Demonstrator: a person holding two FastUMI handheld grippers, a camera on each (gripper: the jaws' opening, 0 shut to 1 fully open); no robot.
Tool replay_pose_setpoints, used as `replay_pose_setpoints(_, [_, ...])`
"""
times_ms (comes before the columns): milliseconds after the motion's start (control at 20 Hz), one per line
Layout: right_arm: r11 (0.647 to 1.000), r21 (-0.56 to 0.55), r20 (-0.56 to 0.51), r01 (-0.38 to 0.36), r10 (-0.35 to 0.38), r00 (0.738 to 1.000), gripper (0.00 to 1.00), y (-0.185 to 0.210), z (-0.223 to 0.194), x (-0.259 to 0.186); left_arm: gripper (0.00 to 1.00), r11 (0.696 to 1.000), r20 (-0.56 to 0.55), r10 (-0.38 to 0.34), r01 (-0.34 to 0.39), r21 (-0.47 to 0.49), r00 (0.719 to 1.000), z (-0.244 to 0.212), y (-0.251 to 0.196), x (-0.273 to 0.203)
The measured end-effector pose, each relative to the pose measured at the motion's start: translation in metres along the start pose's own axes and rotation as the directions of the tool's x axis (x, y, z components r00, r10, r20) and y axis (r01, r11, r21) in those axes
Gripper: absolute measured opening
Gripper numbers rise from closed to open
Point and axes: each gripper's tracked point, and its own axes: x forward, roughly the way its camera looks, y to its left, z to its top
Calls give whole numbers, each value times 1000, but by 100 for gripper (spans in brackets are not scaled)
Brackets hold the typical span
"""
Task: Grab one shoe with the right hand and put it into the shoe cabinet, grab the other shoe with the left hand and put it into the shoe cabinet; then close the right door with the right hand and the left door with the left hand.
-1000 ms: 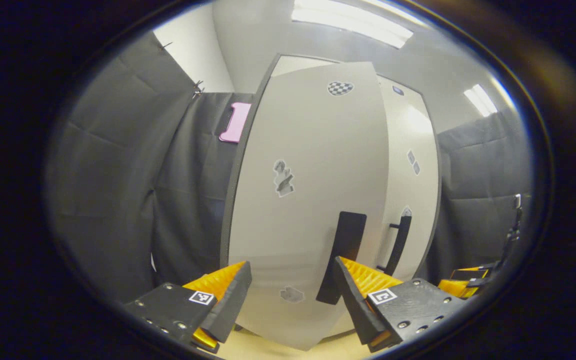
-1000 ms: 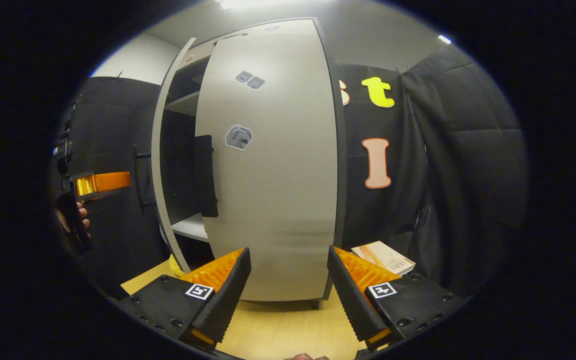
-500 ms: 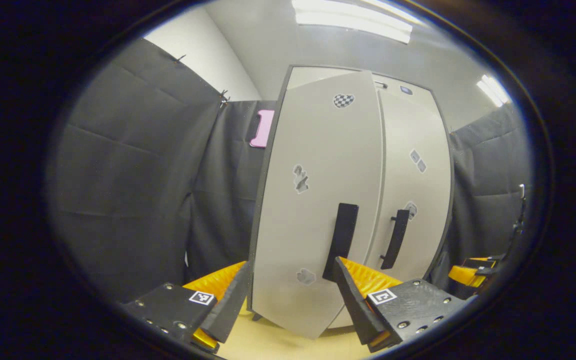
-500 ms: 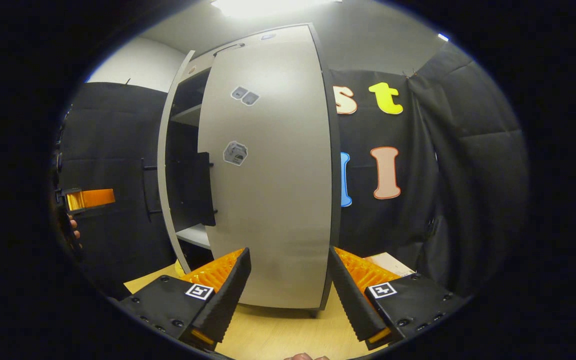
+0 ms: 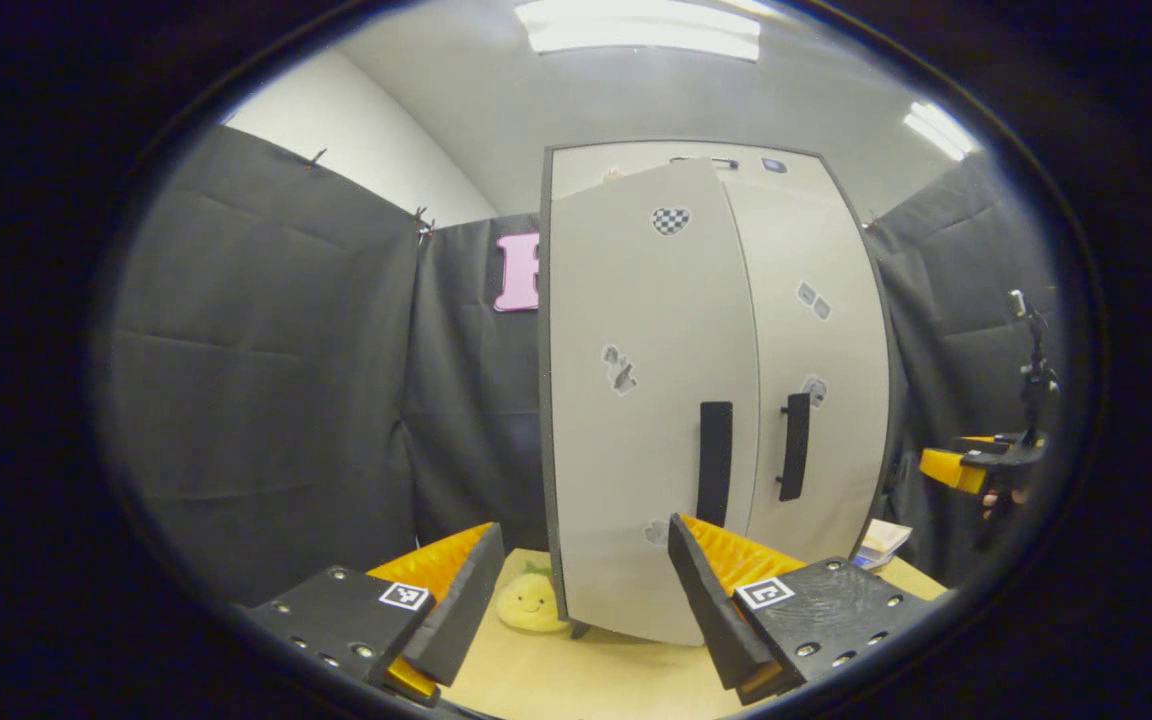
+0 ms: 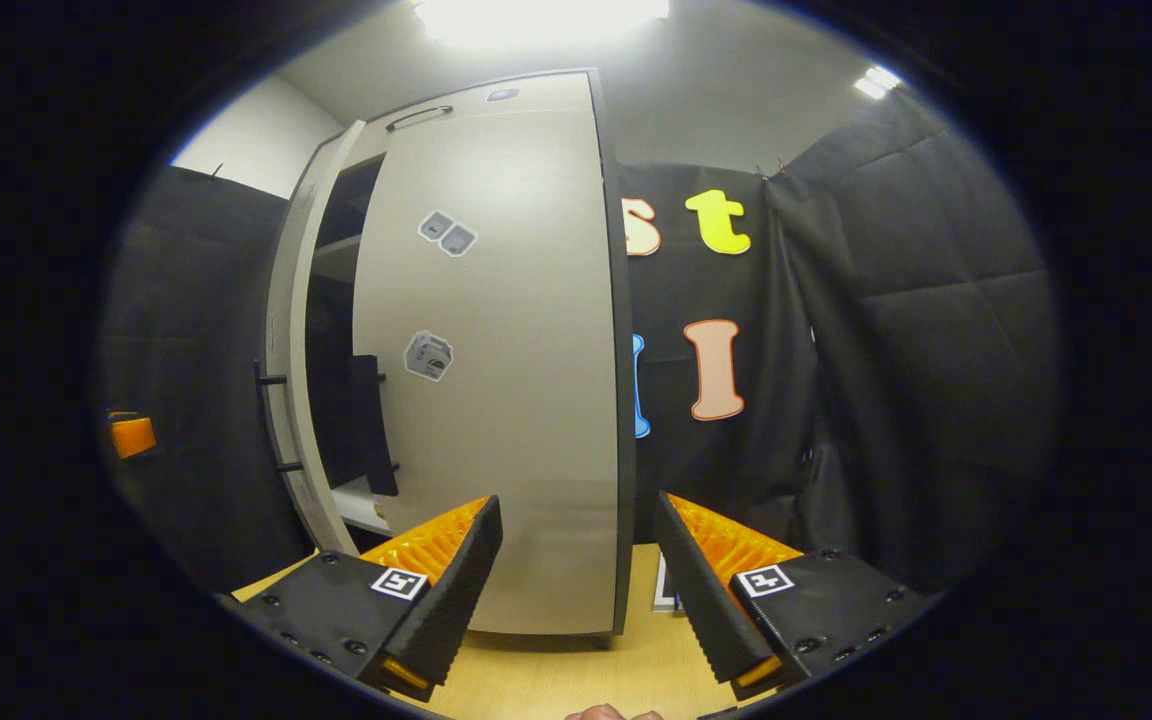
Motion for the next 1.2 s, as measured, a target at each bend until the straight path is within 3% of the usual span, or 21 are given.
replay_pose_setpoints(500, [992, -2, -44, 124, -124, 991, 96, -2, -28, -27, 100, 995, -28, -97, 96, -23, 995, -38, 22, -15])
replay_pose_setpoints(1200, [996, -37, -57, 75, -77, 995, 96, 46, -34, -41, 100, 990, -89, -136, 132, -44, 987, -80, 40, -48])
